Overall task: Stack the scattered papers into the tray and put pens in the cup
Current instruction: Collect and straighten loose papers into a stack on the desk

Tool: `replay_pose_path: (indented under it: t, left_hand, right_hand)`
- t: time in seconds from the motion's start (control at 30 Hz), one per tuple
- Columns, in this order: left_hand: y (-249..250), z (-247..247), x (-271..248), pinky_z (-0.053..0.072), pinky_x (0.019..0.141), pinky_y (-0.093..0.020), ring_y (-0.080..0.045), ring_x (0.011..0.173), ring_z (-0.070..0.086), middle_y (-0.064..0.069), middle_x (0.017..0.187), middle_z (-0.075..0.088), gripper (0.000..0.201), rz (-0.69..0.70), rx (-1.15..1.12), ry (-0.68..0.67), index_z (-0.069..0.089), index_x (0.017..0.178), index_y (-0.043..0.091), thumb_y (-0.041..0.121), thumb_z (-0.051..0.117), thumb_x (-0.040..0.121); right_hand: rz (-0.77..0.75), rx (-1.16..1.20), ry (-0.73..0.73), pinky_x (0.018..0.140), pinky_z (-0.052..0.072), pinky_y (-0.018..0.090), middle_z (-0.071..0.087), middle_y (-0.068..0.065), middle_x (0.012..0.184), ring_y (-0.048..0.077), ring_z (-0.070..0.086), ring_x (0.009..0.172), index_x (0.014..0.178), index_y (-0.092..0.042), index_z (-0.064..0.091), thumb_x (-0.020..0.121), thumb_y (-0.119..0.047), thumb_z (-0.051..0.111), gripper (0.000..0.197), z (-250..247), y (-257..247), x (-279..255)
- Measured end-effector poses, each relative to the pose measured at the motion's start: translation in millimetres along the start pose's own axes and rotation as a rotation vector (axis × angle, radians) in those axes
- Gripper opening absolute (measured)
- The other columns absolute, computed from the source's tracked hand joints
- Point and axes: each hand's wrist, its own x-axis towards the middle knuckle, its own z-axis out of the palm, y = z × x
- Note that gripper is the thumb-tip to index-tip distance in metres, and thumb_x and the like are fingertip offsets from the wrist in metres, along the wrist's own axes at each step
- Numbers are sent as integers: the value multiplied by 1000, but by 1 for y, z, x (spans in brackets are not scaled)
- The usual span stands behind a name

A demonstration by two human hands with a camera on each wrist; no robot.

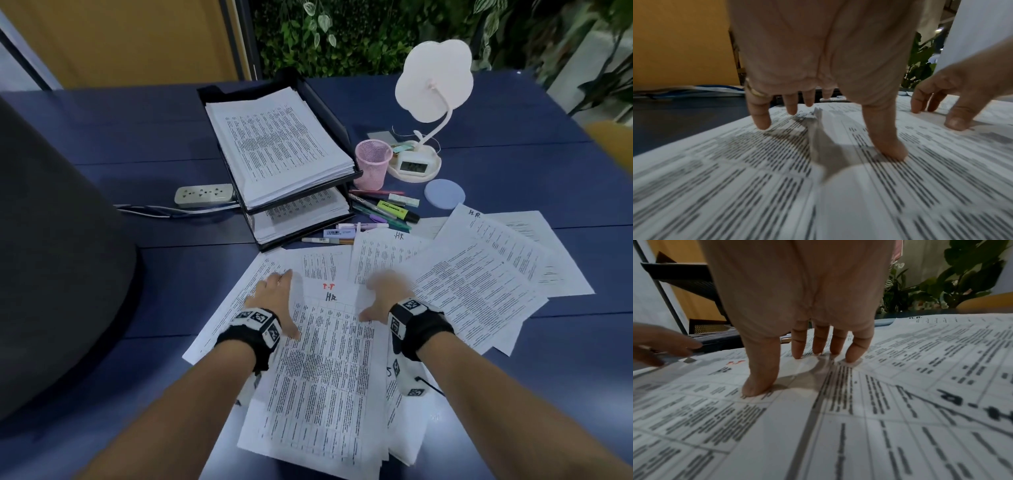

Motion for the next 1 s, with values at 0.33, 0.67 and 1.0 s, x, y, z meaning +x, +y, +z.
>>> replay_pose_path:
  t: [0.33,0.67,1.0]
  left_hand:
    - [14,-23,35,41,98,-42,-27,121,42,-8,131,45,90,105,187,-59,37,137,17,41,83,63]
    - [-5,-36,36,34,51,-21,-16,64,45,1,74,50,31,98,-374,97,46,64,21,8,73,73]
    - [-14,-30,30,55,80,-46,-25,87,66,-14,109,64,46,-141,-1226,199,47,106,21,26,80,74]
  right_hand:
    - [-10,37,-16,95,41,46,38,3,131,25,33,123,131,-27,40,65,-42,80,78,-1,3,2]
    - [36,532,89,93,44,38,49,7,121,26,47,114,132,-21,42,60,-43,85,86,-8,17,7]
    - [141,1224,95,82,48,32,66,9,111,25,61,97,110,-9,61,91,-7,58,19,-1,24,9]
